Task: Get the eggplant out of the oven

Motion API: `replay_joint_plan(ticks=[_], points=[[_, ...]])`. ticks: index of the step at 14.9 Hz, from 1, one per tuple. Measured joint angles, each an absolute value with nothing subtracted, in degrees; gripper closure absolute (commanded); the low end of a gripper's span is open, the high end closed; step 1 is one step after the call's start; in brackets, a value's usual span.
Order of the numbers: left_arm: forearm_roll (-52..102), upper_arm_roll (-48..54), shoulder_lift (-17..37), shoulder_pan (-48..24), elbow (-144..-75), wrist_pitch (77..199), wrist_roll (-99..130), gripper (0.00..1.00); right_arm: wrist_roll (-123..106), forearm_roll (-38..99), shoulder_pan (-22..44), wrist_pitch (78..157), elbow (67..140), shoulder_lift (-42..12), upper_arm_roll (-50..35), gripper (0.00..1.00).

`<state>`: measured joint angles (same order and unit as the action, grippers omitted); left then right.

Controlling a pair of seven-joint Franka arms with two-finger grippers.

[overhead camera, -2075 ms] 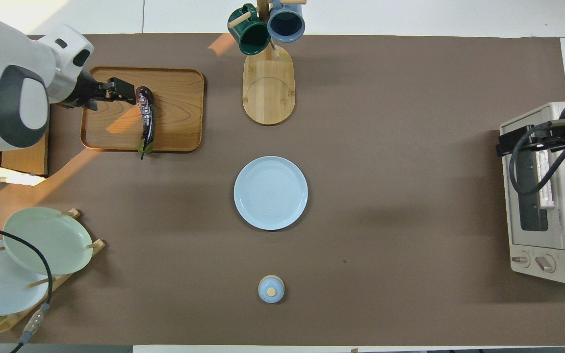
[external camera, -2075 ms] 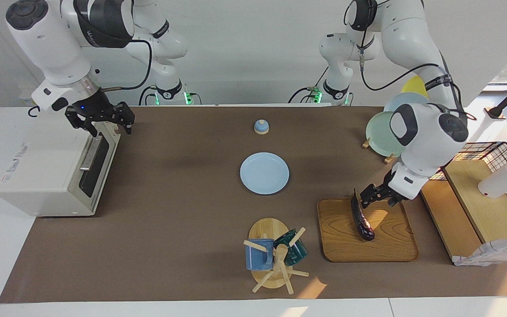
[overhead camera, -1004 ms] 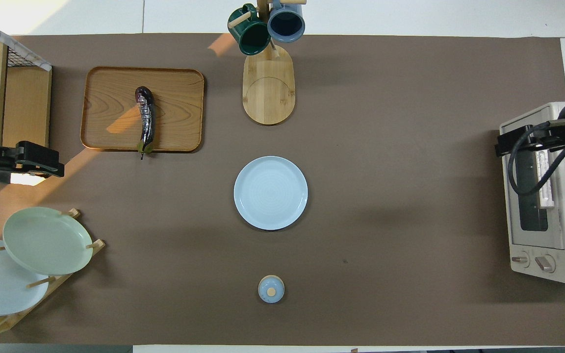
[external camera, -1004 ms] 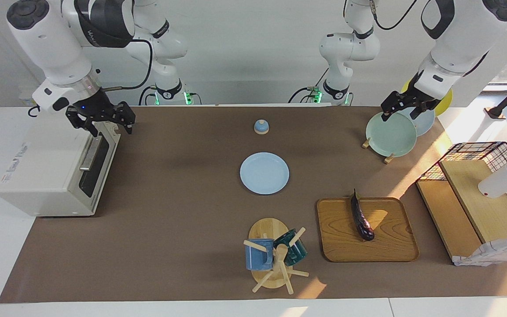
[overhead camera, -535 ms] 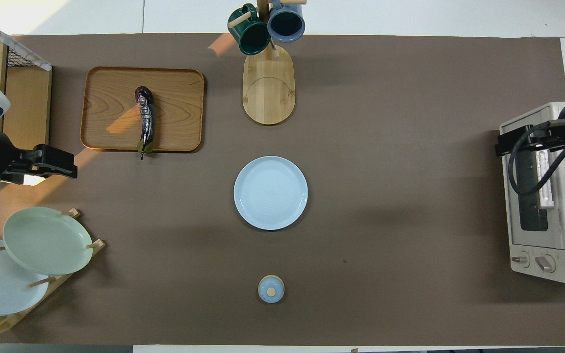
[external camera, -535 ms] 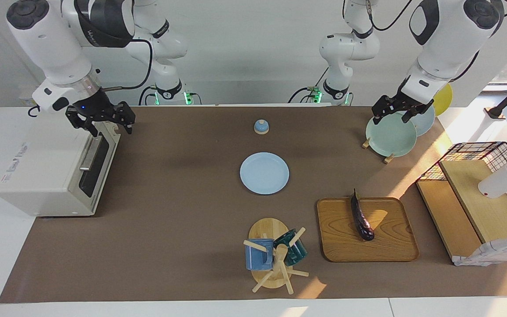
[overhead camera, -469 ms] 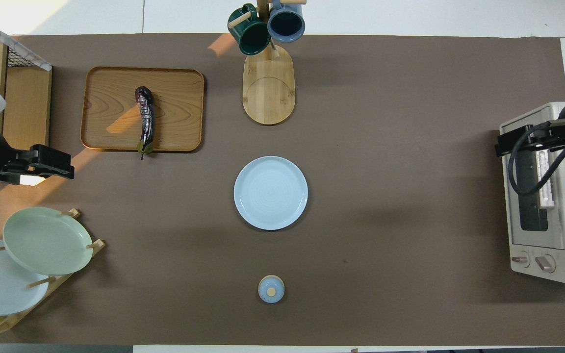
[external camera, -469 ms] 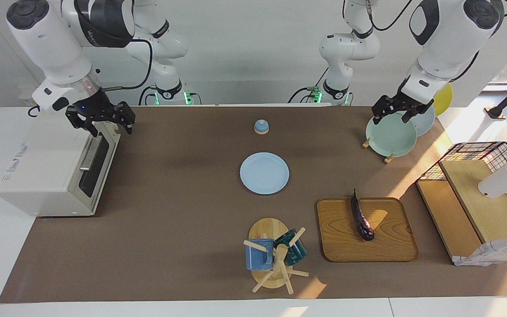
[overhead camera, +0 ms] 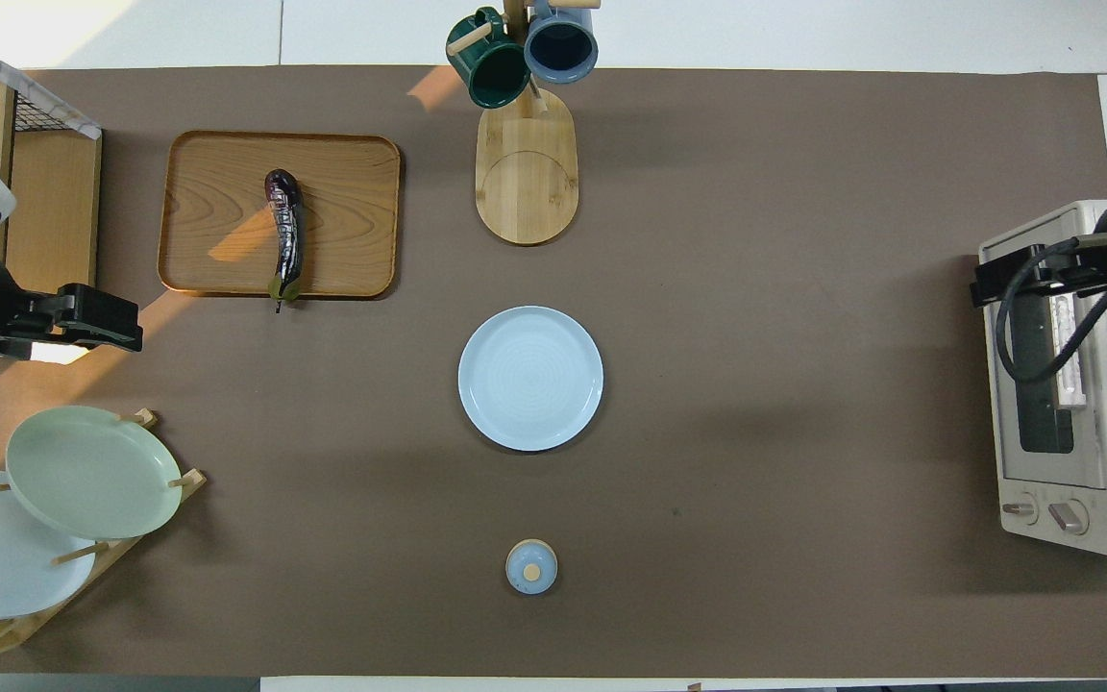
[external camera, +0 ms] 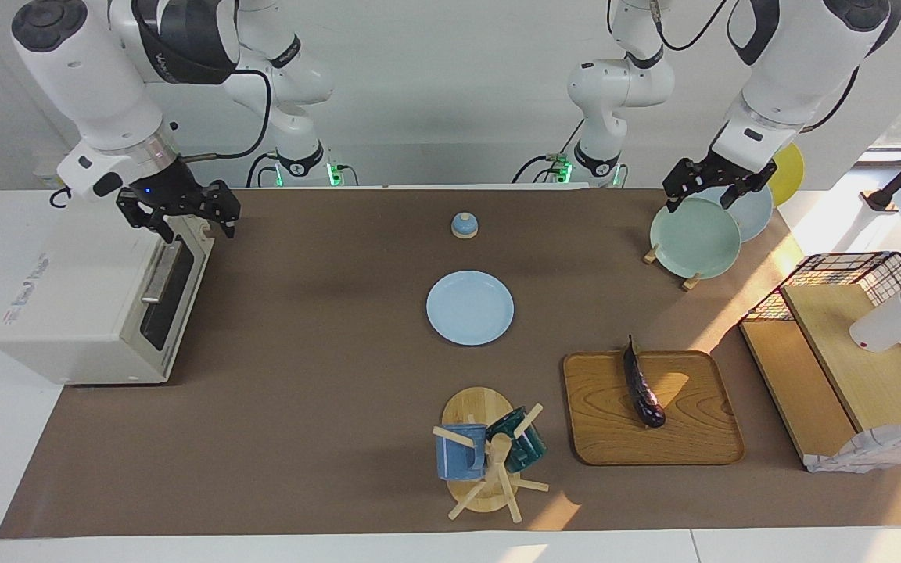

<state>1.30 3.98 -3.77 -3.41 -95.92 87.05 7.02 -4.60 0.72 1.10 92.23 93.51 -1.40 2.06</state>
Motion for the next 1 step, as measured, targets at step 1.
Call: replay_joint_plan(ticks=[1], points=[[1.3,4.0,-3.8,-3.3,-95.9,87.1,7.0,0.0,-4.6,0.7,1.1,92.2,93.5,-1.4,2.1,0.0]])
